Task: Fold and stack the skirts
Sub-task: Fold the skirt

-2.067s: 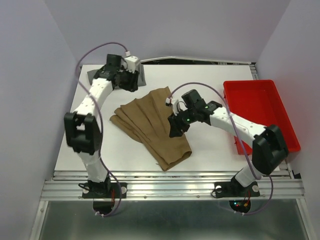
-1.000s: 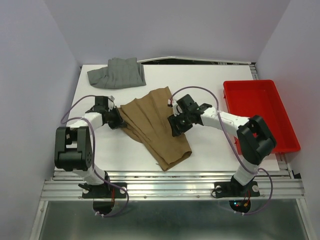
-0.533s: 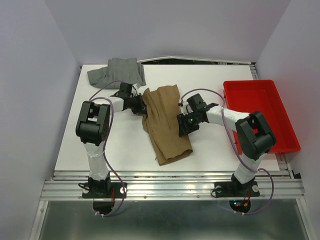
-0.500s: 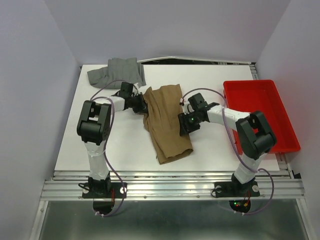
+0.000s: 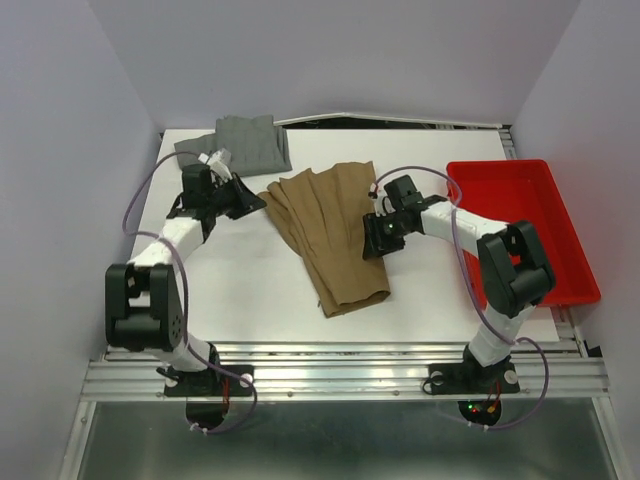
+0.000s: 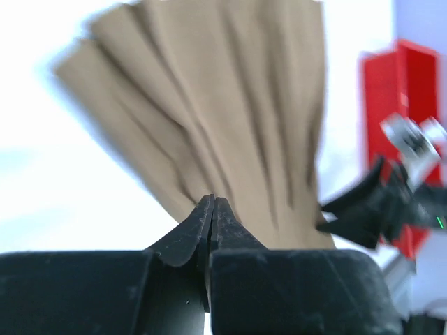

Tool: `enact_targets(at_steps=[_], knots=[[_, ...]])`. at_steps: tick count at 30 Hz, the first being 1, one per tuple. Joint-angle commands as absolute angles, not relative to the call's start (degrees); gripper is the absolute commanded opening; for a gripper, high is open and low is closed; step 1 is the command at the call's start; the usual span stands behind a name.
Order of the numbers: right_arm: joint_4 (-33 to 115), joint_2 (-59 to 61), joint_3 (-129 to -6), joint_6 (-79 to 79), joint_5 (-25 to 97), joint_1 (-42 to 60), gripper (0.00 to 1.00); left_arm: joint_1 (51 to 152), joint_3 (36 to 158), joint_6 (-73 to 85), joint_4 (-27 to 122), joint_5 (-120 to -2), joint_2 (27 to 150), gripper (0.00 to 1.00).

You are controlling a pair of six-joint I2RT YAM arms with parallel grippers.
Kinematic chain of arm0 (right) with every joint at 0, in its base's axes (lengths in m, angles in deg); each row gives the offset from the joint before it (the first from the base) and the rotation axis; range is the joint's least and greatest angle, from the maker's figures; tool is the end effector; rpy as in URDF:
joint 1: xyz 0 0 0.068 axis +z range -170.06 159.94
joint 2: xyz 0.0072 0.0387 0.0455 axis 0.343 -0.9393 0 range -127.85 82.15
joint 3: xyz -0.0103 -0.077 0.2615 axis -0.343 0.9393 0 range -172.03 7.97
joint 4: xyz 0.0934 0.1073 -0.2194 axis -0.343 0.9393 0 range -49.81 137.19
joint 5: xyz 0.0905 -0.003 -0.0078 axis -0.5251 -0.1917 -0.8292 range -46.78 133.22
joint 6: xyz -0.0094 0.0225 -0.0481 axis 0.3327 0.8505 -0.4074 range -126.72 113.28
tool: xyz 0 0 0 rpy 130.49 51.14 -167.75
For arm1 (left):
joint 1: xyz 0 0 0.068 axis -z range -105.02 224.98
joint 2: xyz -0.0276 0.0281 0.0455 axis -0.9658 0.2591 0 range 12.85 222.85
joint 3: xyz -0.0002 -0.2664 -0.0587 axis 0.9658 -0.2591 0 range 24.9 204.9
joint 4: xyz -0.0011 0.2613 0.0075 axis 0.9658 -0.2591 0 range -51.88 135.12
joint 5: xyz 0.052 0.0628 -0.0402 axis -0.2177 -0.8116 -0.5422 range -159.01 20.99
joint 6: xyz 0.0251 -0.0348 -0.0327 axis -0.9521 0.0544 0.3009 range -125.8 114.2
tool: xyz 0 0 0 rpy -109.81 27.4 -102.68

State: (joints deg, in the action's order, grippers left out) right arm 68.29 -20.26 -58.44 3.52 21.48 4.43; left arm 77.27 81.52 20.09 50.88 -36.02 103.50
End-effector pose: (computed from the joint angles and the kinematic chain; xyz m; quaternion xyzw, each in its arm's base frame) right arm 0.3194 0.1599 0.1795 -0.1606 0.9444 0.2411 0.1552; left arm 0.3500 -0.0335 0.2408 -0.0257 0.8354 -0.3562 0.4178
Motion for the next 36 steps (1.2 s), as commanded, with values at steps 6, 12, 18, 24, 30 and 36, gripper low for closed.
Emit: enact_targets(at_steps=[6, 12, 18, 24, 30, 36], knots=[[67.5, -19.1, -69.1, 7.0, 18.3, 13.8, 0.5, 86.6, 63.1, 31.4, 68.4, -21.7, 94.6, 0.0], [68.9, -22.6, -72.0, 7.5, 23.0, 19.6, 0.49, 88.4, 61.6, 33.5, 70.7, -23.0, 99.3, 0.0], [69.5, -26.1, -73.2, 6.6, 27.6, 22.1, 0.48, 90.6, 62.2, 33.1, 71.3, -25.5, 103.5, 0.0], [70.2, -29.5, -75.3, 6.6, 31.0, 23.9, 0.49, 91.4, 63.7, 32.8, 69.4, -27.4, 107.5, 0.0], [71.5, -31.8, -77.5, 6.2, 32.8, 24.4, 0.48, 91.8, 64.8, 31.6, 66.7, -30.3, 109.9, 0.0], [72.3, -31.8, -79.0, 6.2, 33.2, 25.0, 0.51, 92.0, 66.5, 30.5, 64.4, -31.8, 112.5, 0.0]])
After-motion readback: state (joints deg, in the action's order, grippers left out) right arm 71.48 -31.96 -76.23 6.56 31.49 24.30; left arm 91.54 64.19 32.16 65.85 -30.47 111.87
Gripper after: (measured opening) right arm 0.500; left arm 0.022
